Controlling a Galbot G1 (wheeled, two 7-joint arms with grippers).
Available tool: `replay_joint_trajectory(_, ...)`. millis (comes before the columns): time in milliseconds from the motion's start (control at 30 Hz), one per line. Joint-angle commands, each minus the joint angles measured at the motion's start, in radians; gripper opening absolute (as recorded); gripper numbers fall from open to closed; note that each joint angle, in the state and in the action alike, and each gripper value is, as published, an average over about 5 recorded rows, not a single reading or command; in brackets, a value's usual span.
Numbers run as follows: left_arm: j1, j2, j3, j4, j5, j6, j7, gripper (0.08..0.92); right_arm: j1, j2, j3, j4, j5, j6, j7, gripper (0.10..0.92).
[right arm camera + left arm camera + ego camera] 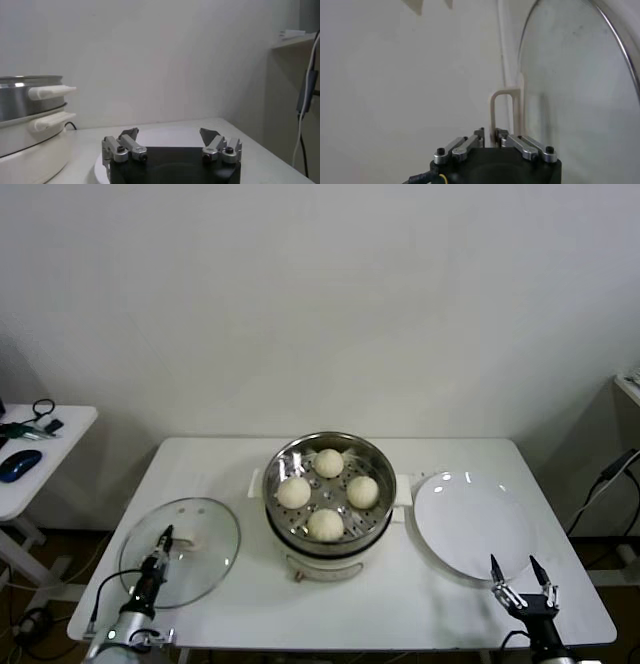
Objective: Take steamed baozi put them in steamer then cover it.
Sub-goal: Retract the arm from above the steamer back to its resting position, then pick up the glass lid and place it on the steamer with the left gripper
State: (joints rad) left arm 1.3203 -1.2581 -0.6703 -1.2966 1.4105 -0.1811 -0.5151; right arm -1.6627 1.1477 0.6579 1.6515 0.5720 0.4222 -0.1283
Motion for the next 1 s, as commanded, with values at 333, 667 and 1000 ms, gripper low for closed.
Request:
replay_joint_trajectory(333, 0.077, 0.049, -0.007, -0.217, -0.204, 0.006, 0.093, 0.133, -0.001, 0.0, 0.018, 0.022, -0.009, -0.027, 0.014, 0.823)
replay_joint_trajectory(667, 0.136, 0.251, -0.083, -0.575, -0.58, 0.26, 0.304, 0.133, -0.001, -0.003, 0.025, 0.009, -0.054, -0.05, 0.056, 0.823)
replay_joint_trajectory(1000, 0.059, 0.278, 0.132, -0.883, -0.5, 0.58, 0.488, 0.133, 0.016, -0.007, 0.015, 0.003, -0.07, -0.045, 0.059, 0.823)
